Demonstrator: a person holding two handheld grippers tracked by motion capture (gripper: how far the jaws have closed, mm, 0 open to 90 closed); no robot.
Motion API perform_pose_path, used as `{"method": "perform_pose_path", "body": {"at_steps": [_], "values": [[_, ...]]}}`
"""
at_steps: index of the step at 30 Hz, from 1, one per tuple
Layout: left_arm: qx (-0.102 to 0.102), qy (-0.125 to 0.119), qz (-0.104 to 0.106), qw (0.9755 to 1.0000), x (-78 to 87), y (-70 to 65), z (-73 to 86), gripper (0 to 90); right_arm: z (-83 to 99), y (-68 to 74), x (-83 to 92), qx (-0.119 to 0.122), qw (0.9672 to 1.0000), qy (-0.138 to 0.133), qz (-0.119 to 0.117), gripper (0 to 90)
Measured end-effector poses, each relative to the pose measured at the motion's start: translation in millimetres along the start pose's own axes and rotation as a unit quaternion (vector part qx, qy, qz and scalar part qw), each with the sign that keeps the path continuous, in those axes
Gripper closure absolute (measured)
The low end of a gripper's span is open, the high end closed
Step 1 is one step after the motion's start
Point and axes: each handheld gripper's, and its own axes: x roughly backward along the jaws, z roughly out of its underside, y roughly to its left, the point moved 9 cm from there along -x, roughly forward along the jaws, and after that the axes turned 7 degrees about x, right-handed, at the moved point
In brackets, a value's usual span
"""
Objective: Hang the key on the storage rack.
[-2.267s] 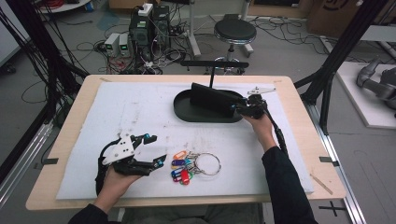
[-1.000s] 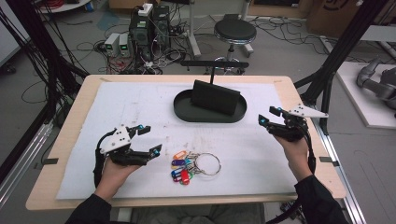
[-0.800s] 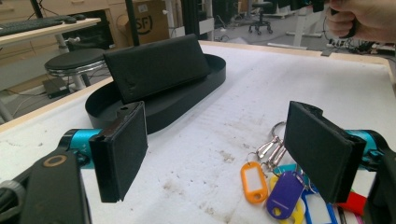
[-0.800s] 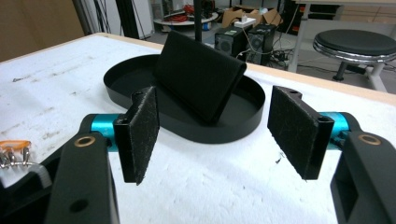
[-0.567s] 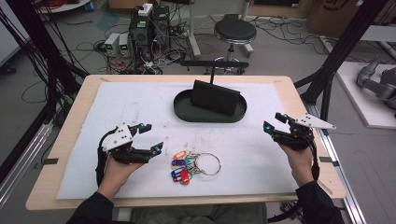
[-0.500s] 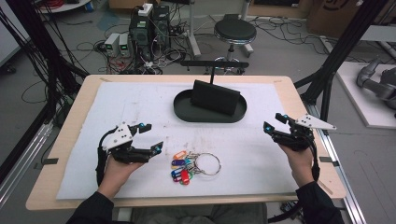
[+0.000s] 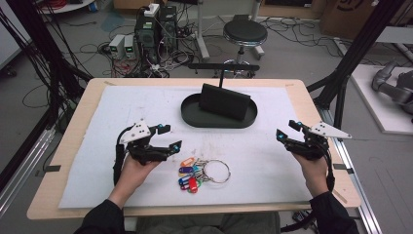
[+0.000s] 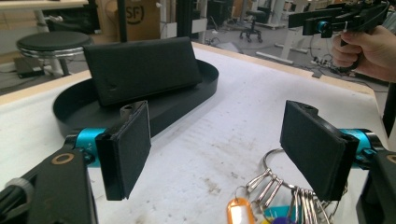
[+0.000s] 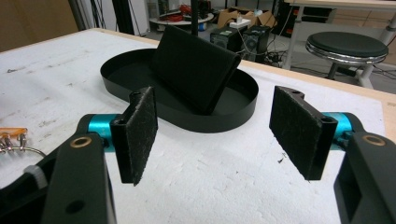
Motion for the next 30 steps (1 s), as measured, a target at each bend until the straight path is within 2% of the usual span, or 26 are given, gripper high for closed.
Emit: {"method": "perform_pose_path", "body": {"at_steps": [3,5,11,19,23,27,30], "values": [[-0.005,0.013,0.007,0.9999,-10.3,-4.2,-0.8,25.3,1.0,-0.3,0.3,0.002,1.0000,0.001,0.001,33.1],[-0.009,0.021,0.016,0.9996,-17.1,-8.3,-1.3,31.5,1.9,-0.2,0.5,0.000,1.0000,0.003,0.000,33.1],[-0.023,0.057,0.033,0.9976,-43.3,-22.7,2.9,37.6,2.3,1.3,-1.1,0.003,1.0000,0.004,-0.003,33.3],[-0.033,0.115,0.057,0.9912,-71.2,-38.2,18.6,49.9,2.1,3.1,-3.6,0.005,1.0000,0.005,-0.006,33.4],[-0.029,0.136,0.058,0.9886,-81.1,-40.8,25.2,51.6,2.8,2.4,-3.7,0.004,1.0000,0.006,-0.006,33.4],[-0.023,0.158,0.066,0.9849,-89.9,-43.5,32.1,59.3,4.6,-0.5,-4.0,0.004,1.0000,0.008,-0.004,33.6],[-0.030,0.178,0.070,0.9810,-96.3,-45.9,38.6,59.7,5.1,-1.0,-3.7,0.003,1.0000,0.008,-0.004,33.6]]}}
